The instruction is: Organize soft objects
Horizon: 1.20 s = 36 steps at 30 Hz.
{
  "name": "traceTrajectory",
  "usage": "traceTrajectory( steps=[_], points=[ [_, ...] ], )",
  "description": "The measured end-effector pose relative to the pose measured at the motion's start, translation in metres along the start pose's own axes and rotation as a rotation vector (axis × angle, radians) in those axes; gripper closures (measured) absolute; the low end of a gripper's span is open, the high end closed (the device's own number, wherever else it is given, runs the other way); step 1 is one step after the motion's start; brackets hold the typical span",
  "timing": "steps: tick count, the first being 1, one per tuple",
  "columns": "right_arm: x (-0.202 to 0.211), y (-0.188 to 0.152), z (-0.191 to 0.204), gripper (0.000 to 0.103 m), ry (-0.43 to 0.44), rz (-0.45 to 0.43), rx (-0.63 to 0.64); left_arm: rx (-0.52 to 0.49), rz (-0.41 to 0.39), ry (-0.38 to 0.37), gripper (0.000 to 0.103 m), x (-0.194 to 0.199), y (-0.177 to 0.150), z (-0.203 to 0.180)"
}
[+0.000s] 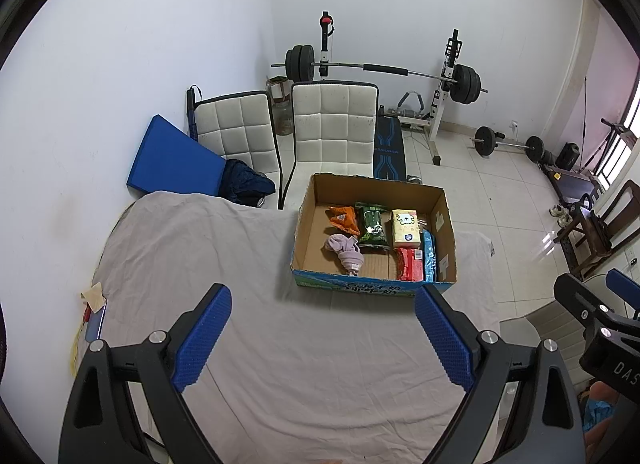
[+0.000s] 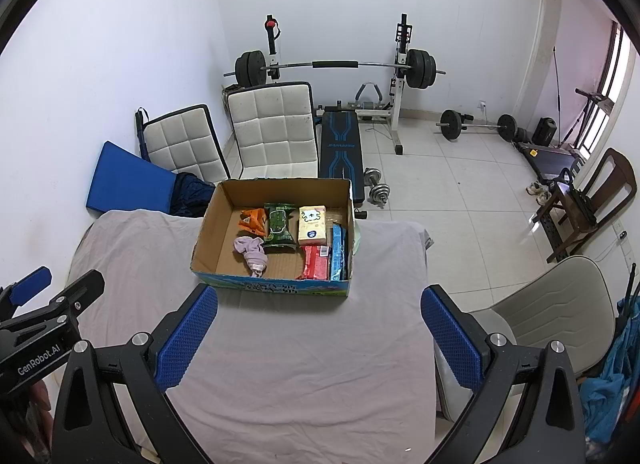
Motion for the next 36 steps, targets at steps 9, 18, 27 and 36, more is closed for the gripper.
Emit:
traceTrajectory(
  steps=[9, 18, 27, 36],
  points=[
    [0.0, 0.005, -0.003, 0.0, -0.004, -0.007, 0.003, 0.001, -0.002, 0.0, 0.009, 0.0, 0.001, 0.0],
    [-0.001, 0.007, 0.001, 0.0, 0.001, -0.007, 0.01, 0.002, -0.002, -0.001, 0.009, 0.0, 0.001, 0.001],
    [-0.003, 0.006, 0.004, 0.0, 0.007, -0.006, 0.016, 0.0, -0.001, -0.002, 0.009, 0.0, 0.002, 0.002],
    [-0.003, 0.006, 0.009, 0.0, 0.009, -0.011, 0.024, 0.002, -0.003, -0.001, 0.009, 0.0, 0.003, 0.003]
  ],
)
Point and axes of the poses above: each gripper's, at about its wrist camera, not at the fingertips, and x roughly against the way its jaws point, z to its left, y to its top, the point moved 8 cm from there along -x, roughly the way its jaws point, and after that the axes turned 2 degrees about -x, right-handed, at the moved point
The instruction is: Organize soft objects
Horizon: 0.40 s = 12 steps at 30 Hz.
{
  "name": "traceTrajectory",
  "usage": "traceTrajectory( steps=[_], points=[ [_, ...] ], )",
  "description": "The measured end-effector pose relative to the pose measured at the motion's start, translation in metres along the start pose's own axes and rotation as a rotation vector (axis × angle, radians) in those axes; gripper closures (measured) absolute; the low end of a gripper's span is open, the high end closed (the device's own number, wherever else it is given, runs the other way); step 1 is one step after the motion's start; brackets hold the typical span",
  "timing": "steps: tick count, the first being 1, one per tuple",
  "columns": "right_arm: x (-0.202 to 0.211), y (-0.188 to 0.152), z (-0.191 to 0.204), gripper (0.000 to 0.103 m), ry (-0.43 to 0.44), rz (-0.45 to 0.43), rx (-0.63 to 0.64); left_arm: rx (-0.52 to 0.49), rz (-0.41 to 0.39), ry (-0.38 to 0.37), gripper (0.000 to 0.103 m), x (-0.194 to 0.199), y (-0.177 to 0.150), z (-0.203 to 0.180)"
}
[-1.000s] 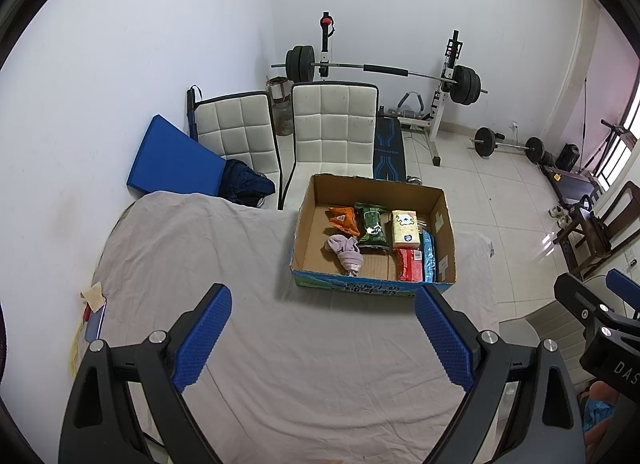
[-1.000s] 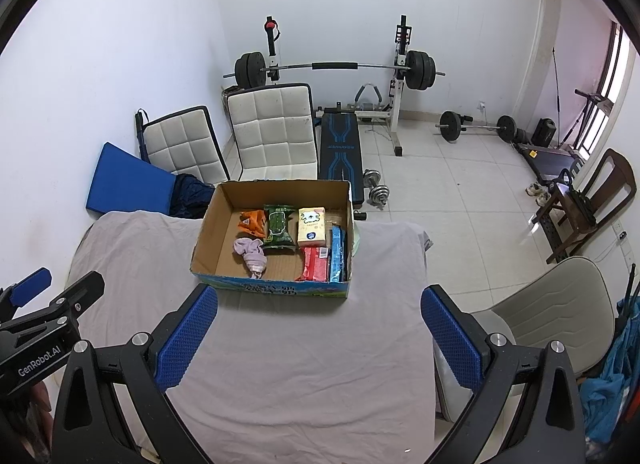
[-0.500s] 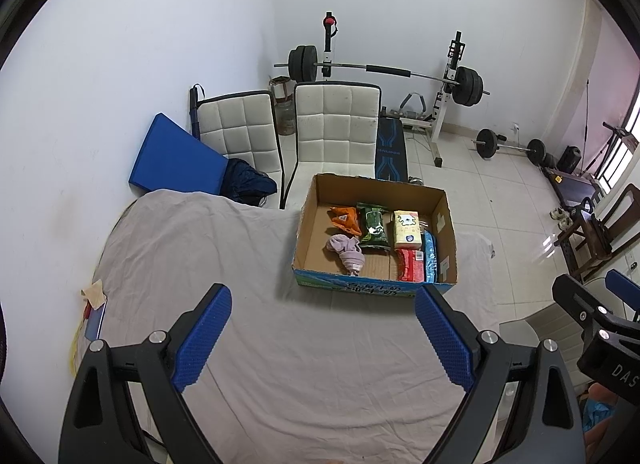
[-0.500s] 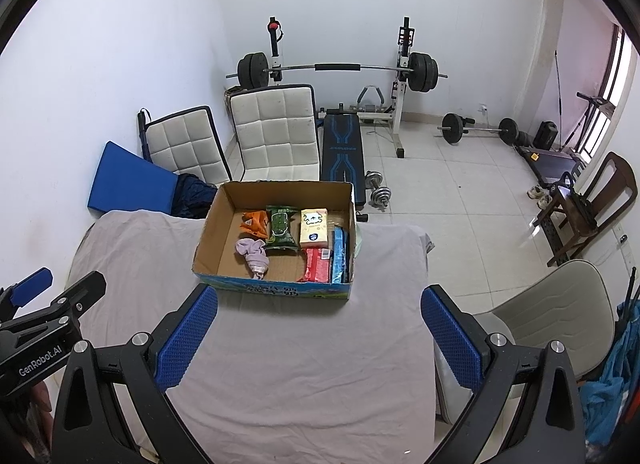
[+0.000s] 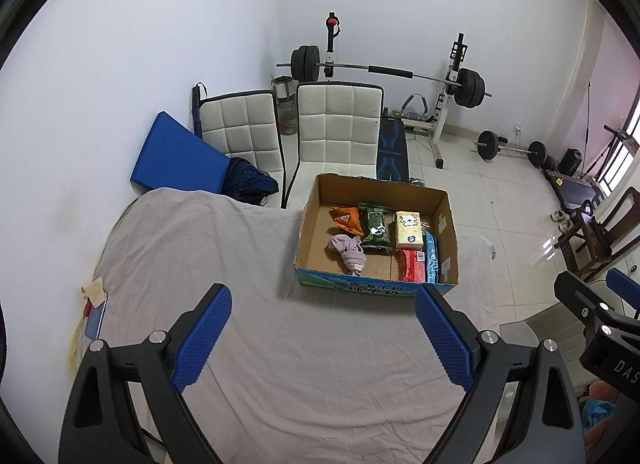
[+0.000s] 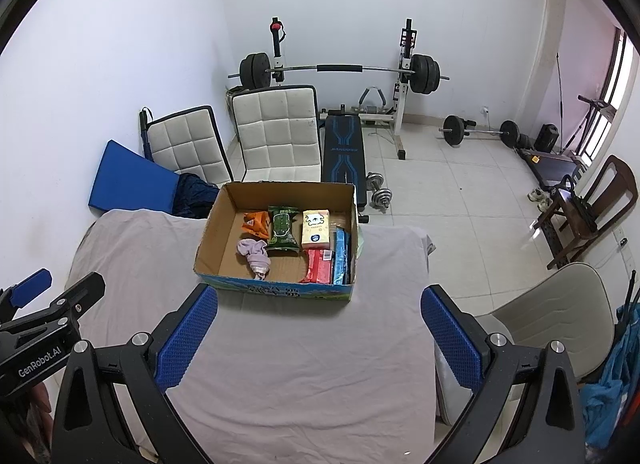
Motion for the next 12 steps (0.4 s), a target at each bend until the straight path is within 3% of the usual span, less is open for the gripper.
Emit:
traceTrajectory(
  steps=[12],
  points=[
    [0.0003, 0.0005, 0.0011, 0.0, -0.001, -0.003, 0.003, 0.009, -0.004, -0.002, 0.009, 0.0002, 0.0029, 0.0031]
  ],
)
Point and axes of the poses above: each gripper's, at about its wrist camera, not at the fingertips, and x roughly against the way its jaws point, z to its left, y to its top, the point moved 8 cm from there along -x, roughly the way its jaws point, and after that the axes turned 2 degrees about -x, right-handed, at the moved point
